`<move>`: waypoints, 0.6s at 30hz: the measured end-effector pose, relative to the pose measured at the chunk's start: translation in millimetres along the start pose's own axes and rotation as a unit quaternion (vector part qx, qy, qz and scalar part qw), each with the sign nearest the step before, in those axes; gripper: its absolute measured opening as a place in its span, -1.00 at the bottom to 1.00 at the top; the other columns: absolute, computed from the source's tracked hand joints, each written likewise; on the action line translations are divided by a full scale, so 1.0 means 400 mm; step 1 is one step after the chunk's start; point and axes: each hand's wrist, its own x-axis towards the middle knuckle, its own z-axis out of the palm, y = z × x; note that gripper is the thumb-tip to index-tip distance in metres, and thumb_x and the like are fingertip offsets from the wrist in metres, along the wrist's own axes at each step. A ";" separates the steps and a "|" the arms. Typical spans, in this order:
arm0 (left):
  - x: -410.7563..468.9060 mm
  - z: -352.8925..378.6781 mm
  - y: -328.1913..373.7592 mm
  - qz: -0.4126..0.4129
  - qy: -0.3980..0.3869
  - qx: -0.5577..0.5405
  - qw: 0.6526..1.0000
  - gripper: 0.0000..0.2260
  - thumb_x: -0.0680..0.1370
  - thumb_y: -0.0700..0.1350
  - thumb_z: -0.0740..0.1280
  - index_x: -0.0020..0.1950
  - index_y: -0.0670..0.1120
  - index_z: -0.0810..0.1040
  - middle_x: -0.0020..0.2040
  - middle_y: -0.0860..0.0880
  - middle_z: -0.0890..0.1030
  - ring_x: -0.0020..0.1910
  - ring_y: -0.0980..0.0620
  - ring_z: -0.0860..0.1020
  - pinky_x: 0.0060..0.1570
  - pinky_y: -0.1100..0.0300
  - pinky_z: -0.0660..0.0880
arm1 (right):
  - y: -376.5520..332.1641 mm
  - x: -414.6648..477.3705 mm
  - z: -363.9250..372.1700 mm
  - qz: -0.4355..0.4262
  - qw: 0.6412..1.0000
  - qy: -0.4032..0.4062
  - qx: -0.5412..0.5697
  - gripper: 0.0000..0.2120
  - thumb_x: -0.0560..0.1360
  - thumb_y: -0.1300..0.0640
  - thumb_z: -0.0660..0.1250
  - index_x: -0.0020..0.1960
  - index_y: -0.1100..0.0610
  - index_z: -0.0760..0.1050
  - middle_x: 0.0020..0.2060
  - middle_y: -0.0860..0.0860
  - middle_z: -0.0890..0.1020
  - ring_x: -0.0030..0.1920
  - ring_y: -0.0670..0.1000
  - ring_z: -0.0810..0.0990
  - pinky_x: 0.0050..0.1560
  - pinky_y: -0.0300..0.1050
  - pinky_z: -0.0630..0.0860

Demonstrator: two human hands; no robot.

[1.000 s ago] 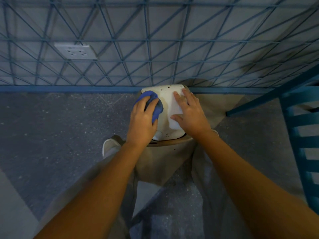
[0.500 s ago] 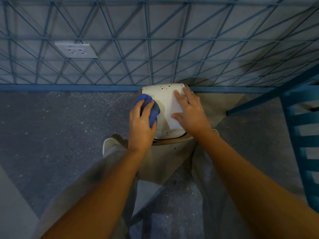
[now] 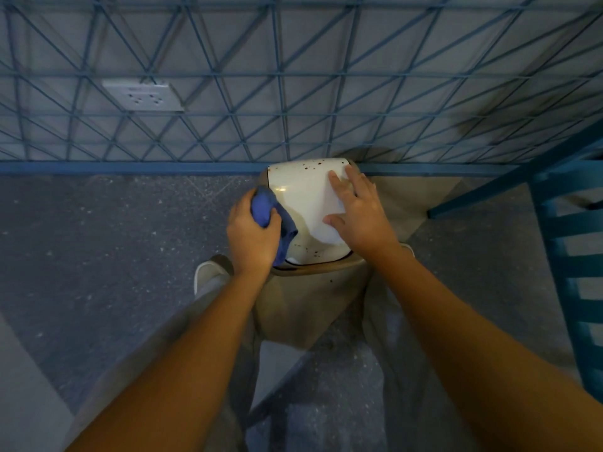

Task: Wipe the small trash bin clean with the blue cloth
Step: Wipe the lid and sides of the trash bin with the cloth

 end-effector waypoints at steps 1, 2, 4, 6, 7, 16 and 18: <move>0.004 0.001 0.002 0.042 -0.011 0.019 0.999 -0.59 0.48 -0.22 0.34 0.32 -0.19 0.42 0.28 -0.19 0.48 0.25 -0.10 0.45 0.18 0.41 0.24 | 0.001 0.001 0.001 0.000 1.000 0.001 -0.002 -0.30 0.52 0.07 0.29 0.52 0.05 -0.02 0.54 0.07 -0.03 0.53 0.12 -0.10 0.53 0.04 -0.12; 0.010 0.001 0.004 0.079 -0.025 0.036 0.996 -0.57 0.47 -0.24 0.34 0.33 -0.19 0.41 0.30 -0.20 0.46 0.27 -0.11 0.43 0.20 0.42 0.22 | 0.001 0.002 0.002 -0.001 1.000 0.001 -0.005 -0.30 0.51 0.07 0.29 0.52 0.05 -0.02 0.54 0.08 -0.03 0.53 0.12 -0.09 0.53 0.04 -0.13; 0.026 -0.001 0.008 0.127 -0.053 0.060 0.989 -0.56 0.45 -0.26 0.34 0.33 -0.20 0.41 0.31 -0.21 0.44 0.28 -0.13 0.43 0.24 0.38 0.22 | 0.002 0.004 0.004 -0.001 1.000 0.001 -0.010 -0.30 0.51 0.07 0.29 0.52 0.05 -0.02 0.54 0.09 -0.02 0.53 0.13 -0.08 0.53 0.05 -0.12; 0.044 -0.003 0.010 0.148 -0.070 0.066 0.984 -0.55 0.45 -0.24 0.34 0.34 -0.19 0.40 0.32 -0.20 0.44 0.29 -0.12 0.42 0.25 0.38 0.21 | 0.002 0.004 0.004 0.000 1.000 0.001 -0.013 -0.30 0.51 0.06 0.29 0.52 0.05 -0.02 0.53 0.09 -0.03 0.53 0.13 -0.08 0.53 0.05 -0.11; 0.054 -0.005 0.010 0.149 -0.074 0.061 0.984 -0.55 0.46 -0.22 0.34 0.34 -0.19 0.40 0.32 -0.19 0.44 0.29 -0.11 0.42 0.24 0.39 0.21 | 0.001 0.003 0.003 0.000 1.000 0.002 -0.016 -0.30 0.51 0.05 0.29 0.52 0.05 -0.02 0.54 0.08 -0.03 0.53 0.13 -0.08 0.53 0.05 -0.11; 0.030 -0.011 0.005 -0.105 -0.052 -0.050 0.992 -0.58 0.50 -0.08 0.34 0.32 -0.17 0.37 0.27 -0.14 0.49 0.23 -0.06 0.45 0.17 0.19 0.38 | 0.003 0.004 0.008 -0.004 0.999 0.009 -0.033 -0.30 0.51 0.04 0.29 0.52 0.06 -0.02 0.53 0.10 -0.02 0.53 0.14 -0.06 0.52 0.04 -0.14; 0.017 -0.012 -0.002 -0.125 -0.051 -0.030 0.990 -0.60 0.51 -0.05 0.33 0.27 -0.20 0.39 0.20 -0.17 0.52 0.19 -0.09 0.48 0.10 0.19 0.38 | 0.001 0.002 0.009 -0.005 1.000 0.009 -0.029 -0.30 0.52 0.05 0.28 0.52 0.06 -0.02 0.53 0.10 -0.02 0.53 0.14 -0.07 0.52 0.04 -0.14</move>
